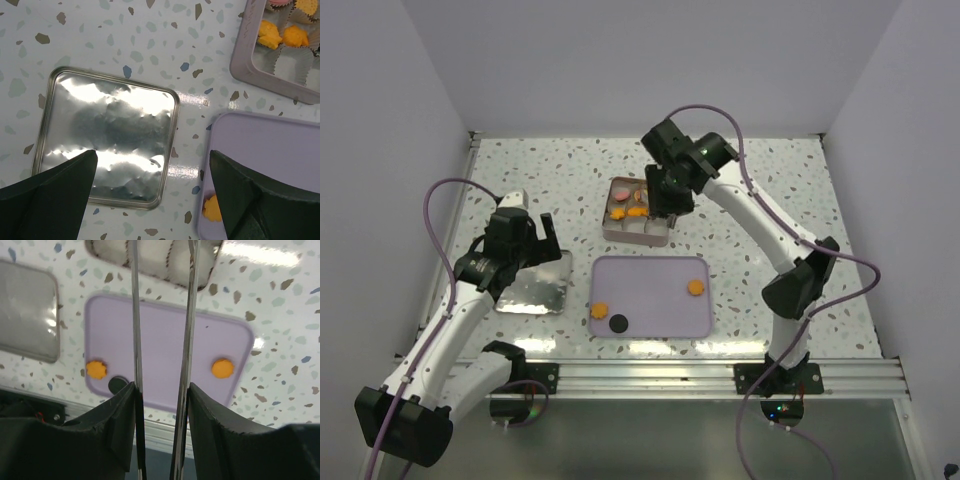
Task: Pack the cookies
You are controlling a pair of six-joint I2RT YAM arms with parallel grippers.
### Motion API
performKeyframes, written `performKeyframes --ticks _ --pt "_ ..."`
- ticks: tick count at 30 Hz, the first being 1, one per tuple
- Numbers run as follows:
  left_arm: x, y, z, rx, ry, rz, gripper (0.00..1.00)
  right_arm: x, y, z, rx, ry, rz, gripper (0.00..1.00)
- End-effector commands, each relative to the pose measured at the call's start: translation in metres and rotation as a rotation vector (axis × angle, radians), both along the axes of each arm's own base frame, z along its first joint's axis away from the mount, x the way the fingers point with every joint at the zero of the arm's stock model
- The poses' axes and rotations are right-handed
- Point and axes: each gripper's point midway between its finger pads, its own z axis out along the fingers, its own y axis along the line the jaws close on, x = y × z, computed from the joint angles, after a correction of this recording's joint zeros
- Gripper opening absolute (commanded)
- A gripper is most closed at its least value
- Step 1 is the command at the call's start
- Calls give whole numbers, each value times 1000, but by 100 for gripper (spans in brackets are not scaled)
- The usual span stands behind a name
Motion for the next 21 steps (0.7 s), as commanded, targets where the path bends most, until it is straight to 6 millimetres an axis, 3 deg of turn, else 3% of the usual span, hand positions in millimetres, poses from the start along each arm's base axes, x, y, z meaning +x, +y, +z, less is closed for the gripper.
performKeyframes --ticks 1,8,17,21 --pt "4 -4 9 -19 -38 -15 100 -78 1 1 -83 104 85 46" --pt "4 -4 10 -19 -42 -16 100 -174 36 -21 -74 183 223 47" --pt "3 -3 12 -19 -51 -12 100 -248 51 -60 -158 256 319 48" --pt "3 -3 14 -22 -60 -7 100 -260 58 -66 -165 271 338 48"
